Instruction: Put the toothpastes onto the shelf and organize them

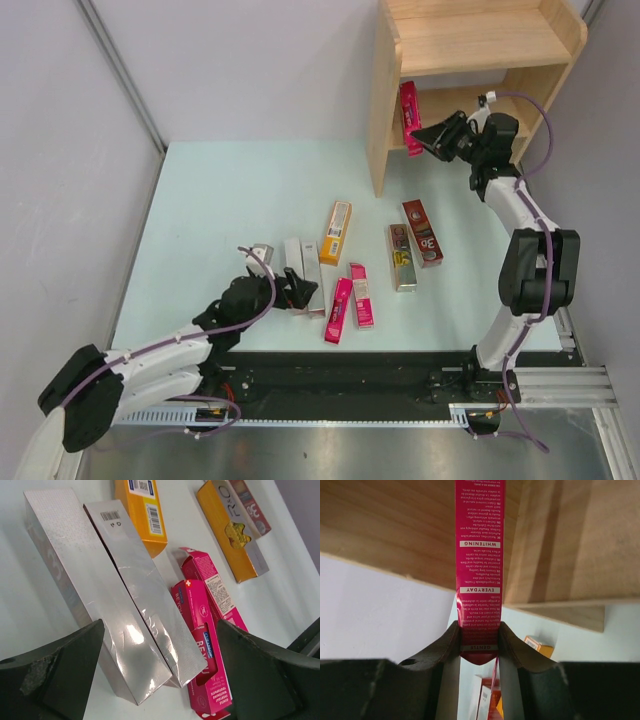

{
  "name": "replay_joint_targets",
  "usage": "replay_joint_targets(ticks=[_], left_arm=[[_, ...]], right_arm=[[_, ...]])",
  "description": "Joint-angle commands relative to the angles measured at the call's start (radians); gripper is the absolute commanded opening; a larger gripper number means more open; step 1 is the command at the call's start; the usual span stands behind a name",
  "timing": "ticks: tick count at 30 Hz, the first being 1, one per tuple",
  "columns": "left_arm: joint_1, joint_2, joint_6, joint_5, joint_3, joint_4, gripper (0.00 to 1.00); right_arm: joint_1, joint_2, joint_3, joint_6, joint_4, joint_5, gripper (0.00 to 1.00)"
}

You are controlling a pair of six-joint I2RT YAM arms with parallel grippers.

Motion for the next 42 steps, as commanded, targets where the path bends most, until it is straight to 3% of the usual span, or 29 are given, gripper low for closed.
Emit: replay_joint_targets(ticks=[1, 5, 12, 22, 25, 26, 28, 35, 36, 37, 39, 40, 42], left_arm=[[-0.058, 0.0, -0.013, -0.104, -0.071, 0.181, 1.0], [-0.086, 0.038, 0.015, -0.103, -0.093, 0.272, 1.0], [-0.12, 0.118, 0.046, -0.089, -0.056, 0.281, 1.0], [-0.147, 0.127, 0.049, -0.098, -0.062, 0.292, 1.0], [-0.147, 0.123, 0.046, -0.1, -0.068, 0.298, 0.99], [-0.147, 0.123, 0.046, -0.1, -0.07, 0.299, 1.0], [-0.147, 0.124, 0.046, -0.098, -0.071, 0.304, 1.0], [-0.147, 0.13, 0.035, -0.107, -0.07, 0.299, 1.0], [-0.147, 0.127, 0.033, -0.109, -0.071, 0.299, 1.0], [-0.147, 0.129, 0.033, -0.109, -0.073, 0.301, 1.0], [-0.147, 0.124, 0.032, -0.112, -0.074, 0.299, 1.0], [-0.147, 0.121, 0.032, -0.112, -0.076, 0.301, 1.0], [-0.147, 0.117, 0.029, -0.112, -0.08, 0.302, 1.0]], right_arm=[[0.015, 0.075, 0.148, -0.018, -0.02, 0.01, 0.22], [0.025, 0.135, 0.237, -0.035, -0.062, 0.019, 0.22], [0.074, 0.213, 0.323, -0.095, -0.152, 0.045, 0.24], [0.097, 0.258, 0.324, -0.086, -0.142, 0.007, 0.3], [0.092, 0.244, 0.32, -0.104, -0.171, 0.03, 0.36], [0.092, 0.238, 0.317, -0.122, -0.186, 0.047, 0.44], [0.094, 0.217, 0.314, -0.146, -0.215, 0.086, 0.52], [0.1, 0.186, 0.334, -0.198, -0.296, 0.162, 0.63], [0.1, 0.183, 0.329, -0.202, -0.307, 0.188, 0.68], [0.1, 0.18, 0.326, -0.207, -0.312, 0.199, 0.79], [0.101, 0.163, 0.311, -0.213, -0.336, 0.249, 0.86], [0.101, 0.154, 0.298, -0.216, -0.344, 0.274, 0.99], [0.103, 0.111, 0.26, -0.219, -0.329, 0.333, 1.0]])
